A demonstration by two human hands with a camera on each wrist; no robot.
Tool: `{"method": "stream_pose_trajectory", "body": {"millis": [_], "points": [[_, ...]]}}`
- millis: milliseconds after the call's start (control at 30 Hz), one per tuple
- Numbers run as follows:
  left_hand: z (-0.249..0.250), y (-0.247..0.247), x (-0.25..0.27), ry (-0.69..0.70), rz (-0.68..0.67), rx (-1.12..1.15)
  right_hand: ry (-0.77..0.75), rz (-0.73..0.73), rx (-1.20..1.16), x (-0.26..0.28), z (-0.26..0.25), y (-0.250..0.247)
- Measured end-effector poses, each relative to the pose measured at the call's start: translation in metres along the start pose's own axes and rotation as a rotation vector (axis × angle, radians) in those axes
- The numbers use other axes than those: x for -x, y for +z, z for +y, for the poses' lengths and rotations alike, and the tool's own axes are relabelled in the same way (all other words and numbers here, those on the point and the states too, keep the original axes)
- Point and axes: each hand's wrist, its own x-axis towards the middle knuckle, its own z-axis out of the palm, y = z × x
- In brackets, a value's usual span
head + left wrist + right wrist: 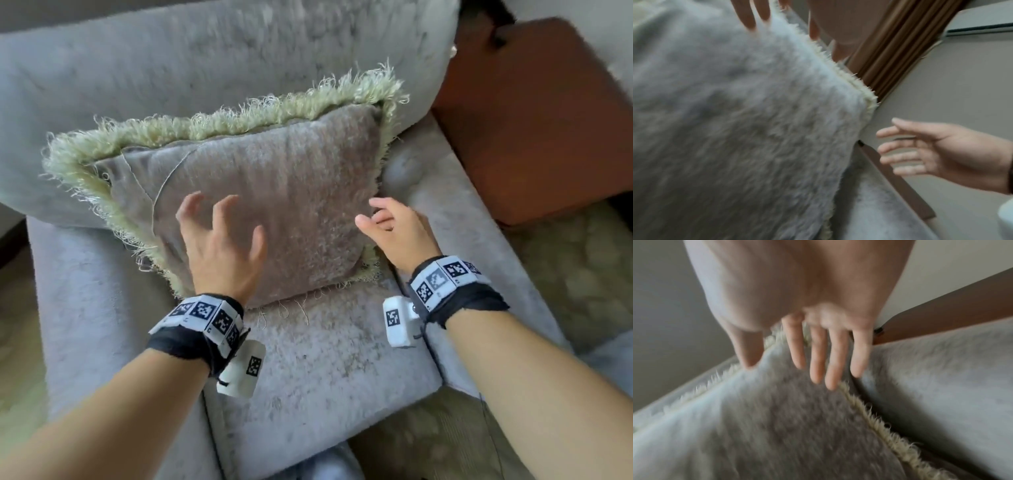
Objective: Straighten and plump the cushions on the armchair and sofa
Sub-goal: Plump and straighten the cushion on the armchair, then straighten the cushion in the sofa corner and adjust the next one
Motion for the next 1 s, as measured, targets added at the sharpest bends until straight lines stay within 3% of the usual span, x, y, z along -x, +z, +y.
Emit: {"method": "stream_pose_trajectory", "body": {"millis": [133, 233, 367, 500, 733, 1000], "points": [[0.084, -0.023, -0.001, 0.246, -0.359, 0.018, 0.087, -0.153, 0.091, 0.052, -0.014, -0.057], [0.153, -0.035, 0.010, 0.488, -0.472, 0.001, 0.120, -0.107, 0.114, 0.099, -0.019, -0.109], [0.255, -0.036, 0.035, 0.680, -0.643, -0.008, 0.194, -0.063, 0.183, 0.160, -0.008, -0.188], [0.358, -0.019, 0.071, 0.878, -0.718, 0.003, 0.279, 0.084, 0.193, 0.218, 0.020, -0.277], [0.553, 0.038, 0.179, 1.190, -0.877, -0.006, 0.458, 0.284, 0.188, 0.332, 0.108, -0.426], [0.760, 0.147, 0.328, 1.418, -1.093, -0.158, 0.631, 0.405, 0.193, 0.440, 0.274, -0.575]]}}
